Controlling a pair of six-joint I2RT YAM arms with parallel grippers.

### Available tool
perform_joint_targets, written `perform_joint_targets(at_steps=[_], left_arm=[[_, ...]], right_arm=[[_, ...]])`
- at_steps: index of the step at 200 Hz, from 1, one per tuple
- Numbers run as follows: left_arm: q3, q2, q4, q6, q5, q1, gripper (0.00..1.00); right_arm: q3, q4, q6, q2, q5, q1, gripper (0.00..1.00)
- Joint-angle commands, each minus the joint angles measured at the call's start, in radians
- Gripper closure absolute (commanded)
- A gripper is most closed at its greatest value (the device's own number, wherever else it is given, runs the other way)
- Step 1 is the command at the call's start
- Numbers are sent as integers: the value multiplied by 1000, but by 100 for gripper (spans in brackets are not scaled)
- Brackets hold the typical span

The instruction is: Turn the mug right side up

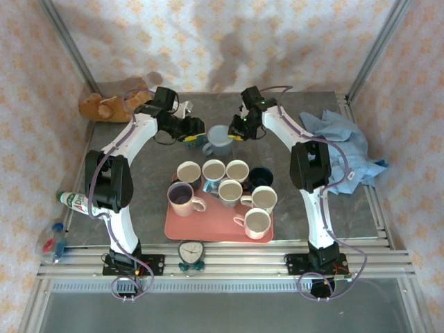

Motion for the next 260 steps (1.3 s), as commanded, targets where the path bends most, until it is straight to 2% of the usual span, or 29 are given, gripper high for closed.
perform_joint_targets(at_steps=[1, 38, 60, 71, 91, 119, 144, 161, 182, 197, 227, 260], left_arm=[[4, -8, -21, 16, 11, 2, 50], [-4, -10, -8, 5, 13, 2, 50], [-18, -13, 11, -5, 8, 1, 50], [-28, -12, 32, -15, 8, 2, 50], [-58, -11, 104, -37, 8, -5, 50], [-58, -2, 160, -31, -56, -33, 52], [-72, 6, 227, -91, -140, -64, 54], [-51, 48, 226, -103, -227, -94, 54], [-40, 52, 214, -88, -424, -135, 54], [-54, 41, 249, -69, -516, -159, 53], [-44, 60, 248, -39, -576, -177, 49], [-42, 94, 280, -12, -569, -178, 42]], right_arm=[[164, -35, -2, 95, 56, -20, 78], [401, -28, -127, 205, 122, -23, 77], [427, -26, -138, 177, 138, -22, 64], [375, 1, -131, 125, 161, -12, 58], [179, 120, -128, -11, 189, 19, 52], [-35, 227, -63, -164, 207, 37, 51], [-181, 282, -11, -272, 223, 37, 50], [-230, 278, 6, -318, 246, 37, 49], [-262, 267, 6, -353, 250, 37, 49], [-284, 267, 2, -373, 249, 35, 48], [-336, 291, 21, -409, 224, 19, 48], [-385, 327, 51, -439, 199, 0, 48]])
